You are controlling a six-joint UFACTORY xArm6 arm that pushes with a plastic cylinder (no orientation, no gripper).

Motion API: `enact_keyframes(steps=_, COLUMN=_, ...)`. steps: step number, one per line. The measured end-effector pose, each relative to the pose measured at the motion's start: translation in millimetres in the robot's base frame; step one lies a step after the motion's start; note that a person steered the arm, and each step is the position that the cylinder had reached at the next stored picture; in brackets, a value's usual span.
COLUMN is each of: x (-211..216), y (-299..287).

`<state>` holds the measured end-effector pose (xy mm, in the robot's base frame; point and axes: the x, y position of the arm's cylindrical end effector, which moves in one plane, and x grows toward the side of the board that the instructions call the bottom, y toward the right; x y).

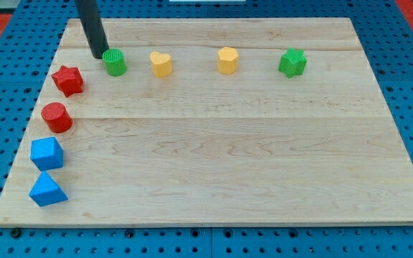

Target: Point at yellow heart

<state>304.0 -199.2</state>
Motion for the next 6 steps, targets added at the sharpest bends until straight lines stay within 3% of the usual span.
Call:
enact_keyframes(steps=2, x=60.3, y=-10.1)
enact_keyframes(steps=3, x=69.3, y=53.6)
enact_keyframes(steps=6, x=43.6, y=115.9)
